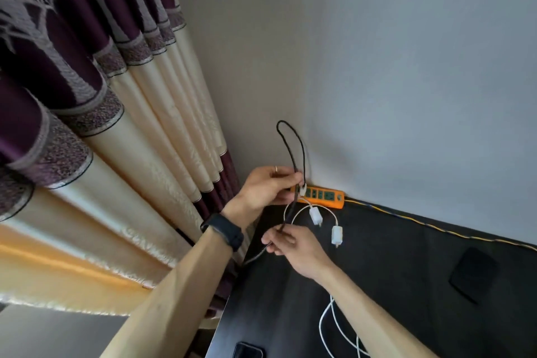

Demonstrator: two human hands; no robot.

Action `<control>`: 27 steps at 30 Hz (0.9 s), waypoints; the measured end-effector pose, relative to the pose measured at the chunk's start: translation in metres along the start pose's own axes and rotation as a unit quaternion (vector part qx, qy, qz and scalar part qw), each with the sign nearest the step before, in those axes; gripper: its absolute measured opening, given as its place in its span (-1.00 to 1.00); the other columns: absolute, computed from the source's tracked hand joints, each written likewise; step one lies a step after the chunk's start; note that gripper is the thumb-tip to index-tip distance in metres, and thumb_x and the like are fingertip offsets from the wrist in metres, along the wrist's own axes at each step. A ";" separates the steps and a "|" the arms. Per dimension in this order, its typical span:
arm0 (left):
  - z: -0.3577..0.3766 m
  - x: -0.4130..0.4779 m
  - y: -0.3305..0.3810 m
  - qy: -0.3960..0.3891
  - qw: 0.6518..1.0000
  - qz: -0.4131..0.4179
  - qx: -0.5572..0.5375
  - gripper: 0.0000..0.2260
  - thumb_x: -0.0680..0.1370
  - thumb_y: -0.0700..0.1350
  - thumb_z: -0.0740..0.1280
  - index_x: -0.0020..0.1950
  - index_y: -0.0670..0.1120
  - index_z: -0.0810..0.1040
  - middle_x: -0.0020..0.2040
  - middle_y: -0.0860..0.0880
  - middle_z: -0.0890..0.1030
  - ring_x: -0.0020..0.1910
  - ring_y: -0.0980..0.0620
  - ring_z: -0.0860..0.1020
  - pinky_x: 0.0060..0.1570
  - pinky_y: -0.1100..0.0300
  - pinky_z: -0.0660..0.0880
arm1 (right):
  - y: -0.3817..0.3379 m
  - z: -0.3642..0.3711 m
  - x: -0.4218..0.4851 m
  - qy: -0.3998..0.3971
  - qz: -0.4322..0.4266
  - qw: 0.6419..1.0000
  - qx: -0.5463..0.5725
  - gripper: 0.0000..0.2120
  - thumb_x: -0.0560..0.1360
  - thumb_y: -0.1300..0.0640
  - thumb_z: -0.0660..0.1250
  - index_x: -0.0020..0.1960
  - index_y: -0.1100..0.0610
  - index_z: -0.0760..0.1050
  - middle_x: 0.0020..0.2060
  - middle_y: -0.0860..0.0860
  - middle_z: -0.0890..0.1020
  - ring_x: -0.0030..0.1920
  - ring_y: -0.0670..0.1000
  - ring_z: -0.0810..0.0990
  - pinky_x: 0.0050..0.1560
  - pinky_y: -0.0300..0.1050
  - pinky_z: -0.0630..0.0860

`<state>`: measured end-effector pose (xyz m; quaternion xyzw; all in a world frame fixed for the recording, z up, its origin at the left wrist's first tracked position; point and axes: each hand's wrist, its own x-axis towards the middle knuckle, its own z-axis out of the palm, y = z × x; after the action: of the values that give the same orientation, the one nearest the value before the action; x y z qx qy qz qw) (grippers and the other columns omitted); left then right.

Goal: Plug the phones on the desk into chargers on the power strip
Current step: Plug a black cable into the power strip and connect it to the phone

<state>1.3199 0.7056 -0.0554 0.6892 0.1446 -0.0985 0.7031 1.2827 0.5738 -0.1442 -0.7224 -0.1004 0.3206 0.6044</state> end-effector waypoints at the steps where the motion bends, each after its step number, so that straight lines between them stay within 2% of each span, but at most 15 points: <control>1: 0.001 0.000 0.004 0.018 1.000 0.010 -0.011 -0.85 0.57 -0.11 0.38 0.06 -0.17 0.63 -0.20 -0.07 0.67 -0.27 0.04 0.62 -0.23 0.26 0.58 | -0.007 -0.001 -0.006 0.027 -0.013 0.999 0.016 -0.78 0.66 0.18 0.25 -0.01 0.26 0.64 -0.06 0.15 0.74 -0.16 0.01 0.68 -0.07 -0.14 0.59; 4: -0.008 -0.004 -0.012 0.057 0.998 0.024 0.025 -0.77 0.62 -0.07 0.31 0.13 -0.19 0.63 -0.04 -0.09 0.70 -0.13 0.10 0.64 -0.11 0.28 0.53 | -0.032 -0.023 -0.023 0.128 -0.050 0.981 0.138 -0.80 0.65 0.18 0.27 0.01 0.26 0.62 -0.19 0.16 0.74 -0.28 0.02 0.66 -0.21 -0.15 0.61; 6: -0.010 -0.021 -0.045 0.015 0.993 0.005 0.117 -0.77 0.64 -0.07 0.26 0.02 -0.15 0.68 -0.09 -0.06 0.70 -0.13 0.13 0.62 0.00 0.23 0.50 | -0.054 -0.048 -0.031 0.188 -0.074 0.955 0.218 -0.81 0.63 0.18 0.29 0.01 0.27 0.62 -0.27 0.12 0.72 -0.36 -0.03 0.61 -0.28 -0.21 0.58; 7: -0.008 -0.033 -0.065 -0.020 0.986 -0.008 0.166 -0.72 0.63 0.01 0.26 -0.05 -0.10 0.70 -0.13 -0.04 0.70 -0.15 0.13 0.60 0.04 0.17 0.48 | -0.064 -0.062 -0.034 0.209 -0.085 0.944 0.243 -0.83 0.62 0.19 0.31 -0.01 0.27 0.62 -0.28 0.11 0.71 -0.38 -0.05 0.60 -0.29 -0.23 0.57; 9: -0.004 -0.058 -0.097 -0.062 0.976 -0.017 0.207 -0.66 0.61 0.09 0.26 -0.10 -0.11 0.70 -0.18 -0.05 0.69 -0.18 0.09 0.57 0.01 0.11 0.47 | -0.079 -0.086 -0.038 0.243 -0.099 0.928 0.263 -0.86 0.61 0.20 0.34 -0.02 0.26 0.62 -0.29 0.10 0.71 -0.37 -0.05 0.59 -0.27 -0.22 0.57; 11: 0.000 -0.080 -0.114 -0.049 0.974 0.000 0.219 -0.77 0.62 -0.03 0.30 -0.04 -0.13 0.68 -0.22 -0.05 0.68 -0.21 0.06 0.61 0.00 0.09 0.54 | -0.080 -0.106 -0.039 0.276 -0.093 0.918 0.269 -0.85 0.61 0.18 0.34 0.01 0.27 0.62 -0.23 0.13 0.72 -0.36 -0.04 0.59 -0.23 -0.17 0.57; 13: 0.007 -0.100 -0.110 -0.019 0.968 0.031 0.249 -0.86 0.62 -0.11 0.30 -0.01 -0.10 0.66 -0.28 0.00 0.66 -0.30 0.04 0.62 -0.15 0.13 0.58 | -0.069 -0.118 -0.044 0.286 -0.078 0.916 0.269 -0.79 0.64 0.12 0.30 0.08 0.27 0.60 -0.11 0.21 0.72 -0.34 -0.04 0.59 -0.18 -0.14 0.56; 15: 0.014 -0.116 -0.094 -0.002 0.980 0.031 0.199 -0.86 0.63 -0.16 0.29 0.03 -0.15 0.64 -0.31 -0.01 0.64 -0.41 -0.02 0.58 -0.37 0.22 0.50 | -0.050 -0.117 -0.053 0.259 -0.035 0.934 0.243 -0.69 0.66 0.01 0.23 0.12 0.24 0.59 -0.02 0.20 0.73 -0.27 -0.01 0.64 -0.14 -0.12 0.56; 18: 0.022 -0.135 -0.057 0.020 1.000 -0.007 0.019 -0.82 0.62 -0.15 0.31 0.08 -0.23 0.62 -0.24 -0.08 0.64 -0.46 -0.02 0.53 -0.43 0.20 0.49 | -0.019 -0.090 -0.079 0.154 0.028 0.973 0.171 -0.65 0.65 -0.08 0.22 0.23 0.13 0.59 0.03 0.06 0.74 -0.18 0.04 0.69 -0.15 -0.11 0.55; 21: 0.030 -0.145 -0.025 0.037 0.982 -0.030 -0.184 -0.83 0.62 -0.18 0.29 0.12 -0.23 0.60 -0.16 -0.08 0.65 -0.37 0.02 0.59 -0.38 0.19 0.57 | 0.007 -0.039 -0.113 -0.013 0.028 0.997 0.069 -0.67 0.61 0.06 0.32 0.37 -0.06 0.52 0.21 -0.07 0.66 -0.04 0.05 0.72 -0.16 -0.17 0.54; 23: 0.036 -0.147 -0.011 0.057 0.960 -0.035 -0.271 -0.85 0.63 -0.19 0.26 0.10 -0.20 0.58 -0.16 -0.06 0.67 -0.35 0.08 0.63 -0.37 0.25 0.60 | 0.016 -0.005 -0.133 -0.106 -0.008 0.994 -0.002 -0.65 0.61 0.03 0.33 0.38 -0.17 0.49 0.27 -0.14 0.60 0.07 0.05 0.69 -0.06 -0.14 0.57; 25: 0.041 -0.150 -0.003 0.076 0.950 -0.032 -0.302 -0.88 0.63 -0.20 0.24 0.08 -0.17 0.56 -0.17 -0.05 0.68 -0.34 0.11 0.65 -0.36 0.27 0.60 | 0.022 0.022 -0.149 -0.139 -0.051 0.988 -0.054 -0.73 0.57 -0.14 0.32 0.26 -0.24 0.56 0.19 -0.15 0.65 0.08 0.04 0.68 0.10 -0.05 0.59; 27: 0.043 -0.154 -0.002 0.094 0.944 -0.031 -0.316 -0.89 0.64 -0.21 0.23 0.05 -0.17 0.55 -0.20 -0.05 0.68 -0.34 0.10 0.66 -0.35 0.26 0.61 | 0.026 0.036 -0.159 -0.111 -0.080 0.988 -0.071 -0.76 0.53 -0.21 0.32 0.15 -0.19 0.59 0.12 -0.19 0.67 0.05 -0.04 0.69 0.18 -0.01 0.59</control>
<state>1.1777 0.6534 -0.0048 0.4328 0.2548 -0.0043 0.8647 1.1326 0.5119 -0.1163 -0.7131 -0.2471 0.3414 0.5602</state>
